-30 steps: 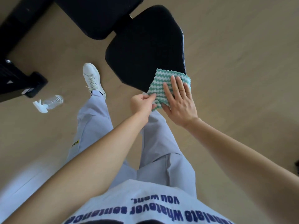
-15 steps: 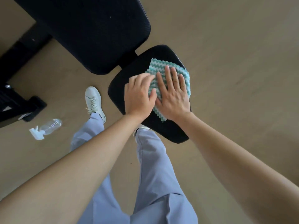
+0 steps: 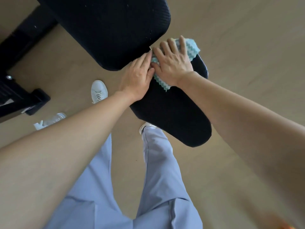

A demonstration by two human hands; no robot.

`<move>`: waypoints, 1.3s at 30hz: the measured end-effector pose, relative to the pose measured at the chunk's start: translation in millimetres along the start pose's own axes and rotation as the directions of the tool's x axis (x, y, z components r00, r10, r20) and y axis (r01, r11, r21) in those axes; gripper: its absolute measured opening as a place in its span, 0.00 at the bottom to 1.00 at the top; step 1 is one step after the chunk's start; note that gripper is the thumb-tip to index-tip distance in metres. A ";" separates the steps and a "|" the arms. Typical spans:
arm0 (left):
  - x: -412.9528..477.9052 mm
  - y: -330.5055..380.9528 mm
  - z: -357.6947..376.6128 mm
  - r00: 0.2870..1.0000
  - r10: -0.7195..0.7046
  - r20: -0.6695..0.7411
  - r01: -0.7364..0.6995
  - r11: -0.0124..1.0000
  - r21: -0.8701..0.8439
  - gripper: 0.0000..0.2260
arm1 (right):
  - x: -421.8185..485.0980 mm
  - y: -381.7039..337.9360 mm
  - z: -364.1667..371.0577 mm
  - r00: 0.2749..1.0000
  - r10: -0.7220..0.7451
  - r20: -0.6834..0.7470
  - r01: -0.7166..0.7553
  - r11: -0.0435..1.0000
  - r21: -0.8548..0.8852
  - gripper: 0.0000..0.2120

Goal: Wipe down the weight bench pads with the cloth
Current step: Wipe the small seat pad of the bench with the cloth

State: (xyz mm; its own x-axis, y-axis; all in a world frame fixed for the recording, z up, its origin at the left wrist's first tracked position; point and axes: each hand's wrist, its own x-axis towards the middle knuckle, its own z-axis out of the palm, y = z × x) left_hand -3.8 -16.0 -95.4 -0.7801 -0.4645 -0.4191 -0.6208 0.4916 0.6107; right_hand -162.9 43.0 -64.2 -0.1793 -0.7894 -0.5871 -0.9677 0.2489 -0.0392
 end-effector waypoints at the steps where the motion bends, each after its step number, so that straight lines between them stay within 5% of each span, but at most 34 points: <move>1: -11.3 -8.1 -2.8 0.999 -0.051 -0.020 0.049 0.995 -0.091 0.26 | 1.0 -13.7 -0.8 0.999 -0.046 0.002 0.046 0.999 -0.006 0.29; 7: -70.3 -45.6 -7.3 0.898 -0.438 0.046 0.423 0.830 -0.364 0.20 | -8.6 -87.8 15.7 0.972 -0.233 -0.024 0.232 0.971 -0.053 0.27; 11: -109.7 -24.9 9.8 0.728 -0.663 0.175 0.582 0.462 -0.669 0.15 | -33.4 -120.5 32.7 0.942 -0.335 -0.026 0.330 0.937 -0.113 0.26; 16: -144.1 15.1 30.8 0.553 -0.704 0.446 0.544 -0.101 -0.833 0.11 | -79.0 -133.7 57.5 0.914 -0.403 -0.033 0.384 0.891 -0.240 0.22; 19: -154.4 31.2 38.9 0.521 -0.679 0.518 0.542 -0.206 -0.815 0.11 | -106.7 -117.1 67.1 0.913 -0.401 -0.071 0.365 0.884 -0.293 0.30; 24: -164.8 59.8 44.3 0.515 -0.667 0.539 0.626 -0.137 -0.768 0.12 | -168.6 -83.1 80.9 0.955 -0.281 -0.092 0.252 0.936 -0.244 0.36; 31: -171.1 104.9 51.7 0.565 -0.655 0.502 0.650 -0.021 -0.759 0.08 | -236.4 -49.4 126.5 0.946 0.026 -0.324 -0.059 0.994 -0.090 0.43; 33: -172.1 109.8 54.1 0.585 -0.725 0.364 0.667 0.174 -0.725 0.05 | -255.1 -43.4 138.5 0.924 0.133 -0.358 -0.157 0.987 -0.038 0.43; 35: -172.7 113.2 50.8 0.679 -0.721 0.140 0.651 0.503 -0.568 0.04 | -270.3 -40.5 147.1 0.864 0.278 -0.420 -0.257 0.960 0.109 0.41; 37: -168.3 116.4 46.3 0.822 -0.563 -0.081 0.497 0.780 -0.379 0.08 | -279.6 -40.8 152.3 0.816 0.446 -0.367 -0.298 0.869 0.394 0.42; 39: -160.0 113.6 44.6 0.912 -0.380 -0.154 0.349 0.916 -0.197 0.14 | -280.9 -44.9 152.0 0.820 0.523 -0.233 -0.240 0.683 0.690 0.44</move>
State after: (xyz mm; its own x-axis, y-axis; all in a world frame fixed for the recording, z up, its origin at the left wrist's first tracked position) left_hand 47.0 147.1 11.0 -0.4632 -0.7241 -0.5109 -0.8257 0.1433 0.5455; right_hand -42.1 338.9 -20.4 -0.6945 -0.6475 -0.3139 -0.4959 0.7467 -0.4432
